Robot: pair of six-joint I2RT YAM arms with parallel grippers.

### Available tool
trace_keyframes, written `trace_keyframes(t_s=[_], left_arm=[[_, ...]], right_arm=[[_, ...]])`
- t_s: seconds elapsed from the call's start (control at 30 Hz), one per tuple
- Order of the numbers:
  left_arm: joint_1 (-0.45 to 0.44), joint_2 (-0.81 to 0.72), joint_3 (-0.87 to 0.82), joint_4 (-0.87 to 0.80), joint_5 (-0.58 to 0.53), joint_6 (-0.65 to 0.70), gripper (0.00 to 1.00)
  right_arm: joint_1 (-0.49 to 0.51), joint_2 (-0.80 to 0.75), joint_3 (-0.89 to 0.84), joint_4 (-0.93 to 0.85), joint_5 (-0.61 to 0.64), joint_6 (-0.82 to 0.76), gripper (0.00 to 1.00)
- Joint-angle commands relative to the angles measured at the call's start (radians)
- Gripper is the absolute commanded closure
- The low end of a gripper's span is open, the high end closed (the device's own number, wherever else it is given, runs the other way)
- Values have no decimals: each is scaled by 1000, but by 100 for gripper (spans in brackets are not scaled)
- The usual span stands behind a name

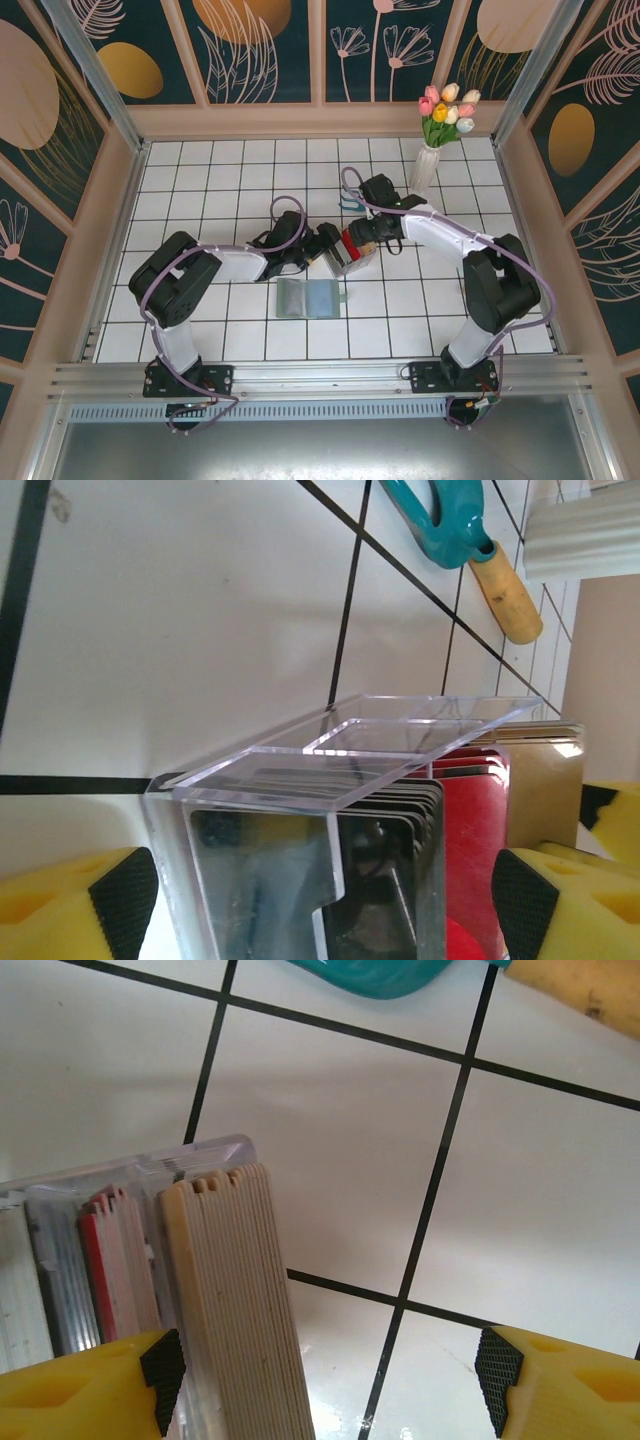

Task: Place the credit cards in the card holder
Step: Pick up the credit card from the storage box.

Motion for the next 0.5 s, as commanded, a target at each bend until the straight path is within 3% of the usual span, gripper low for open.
trace_keyframes(t_s=[0.0,0.23,0.47], left_arm=[[-4,38,11,1,22,19,11],[-4,70,5,-19,4,5,13],[-4,85,5,-37,-8,12,15]], right_arm=[[28,25,34,-39,74,-19,20],[51,7,49,-59,220,-21,20],[51,-4,78,-85,224,-36,27]])
